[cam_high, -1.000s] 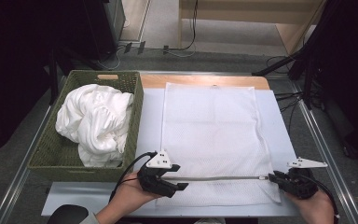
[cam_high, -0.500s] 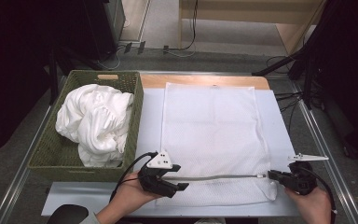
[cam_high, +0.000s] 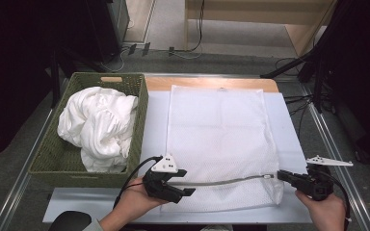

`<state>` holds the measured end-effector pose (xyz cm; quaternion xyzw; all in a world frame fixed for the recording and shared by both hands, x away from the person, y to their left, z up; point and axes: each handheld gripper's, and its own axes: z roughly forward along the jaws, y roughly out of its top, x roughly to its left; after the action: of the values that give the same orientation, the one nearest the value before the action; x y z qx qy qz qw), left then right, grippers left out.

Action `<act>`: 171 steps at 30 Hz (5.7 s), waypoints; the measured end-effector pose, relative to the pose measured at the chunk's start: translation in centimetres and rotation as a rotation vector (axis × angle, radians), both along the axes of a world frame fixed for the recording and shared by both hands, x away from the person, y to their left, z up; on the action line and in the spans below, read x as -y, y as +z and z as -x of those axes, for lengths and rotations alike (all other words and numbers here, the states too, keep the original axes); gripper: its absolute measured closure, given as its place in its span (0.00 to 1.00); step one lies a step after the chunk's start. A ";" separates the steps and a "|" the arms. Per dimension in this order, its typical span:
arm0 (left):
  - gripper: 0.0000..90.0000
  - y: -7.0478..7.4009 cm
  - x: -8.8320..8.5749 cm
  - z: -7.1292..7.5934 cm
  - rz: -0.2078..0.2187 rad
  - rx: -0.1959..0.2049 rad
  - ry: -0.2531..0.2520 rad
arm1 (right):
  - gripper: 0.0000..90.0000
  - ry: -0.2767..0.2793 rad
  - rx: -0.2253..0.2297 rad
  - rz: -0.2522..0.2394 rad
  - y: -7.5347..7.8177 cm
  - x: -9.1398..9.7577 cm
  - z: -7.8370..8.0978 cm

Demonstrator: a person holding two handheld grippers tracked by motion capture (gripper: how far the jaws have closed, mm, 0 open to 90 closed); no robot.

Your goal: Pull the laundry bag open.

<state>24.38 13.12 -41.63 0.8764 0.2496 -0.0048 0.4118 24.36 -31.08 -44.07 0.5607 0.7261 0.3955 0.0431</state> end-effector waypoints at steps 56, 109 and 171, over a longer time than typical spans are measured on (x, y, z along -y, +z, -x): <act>0.75 -2.2 9.8 -5.1 0.111 -0.128 -0.129 | 0.95 0.285 0.113 -0.124 3.6 -10.1 -0.2; 0.92 -2.4 10.6 -4.3 0.065 -0.172 -0.168 | 0.95 0.314 0.101 -0.061 3.3 -10.6 0.2; 0.93 -2.6 9.5 -5.5 -0.020 -0.155 -0.139 | 0.98 0.177 0.046 -0.027 3.1 -6.5 0.3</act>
<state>29.91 3.60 -44.26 0.8927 0.2194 -0.0987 0.3811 24.08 -24.63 -41.01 0.4855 0.7662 0.4206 0.0170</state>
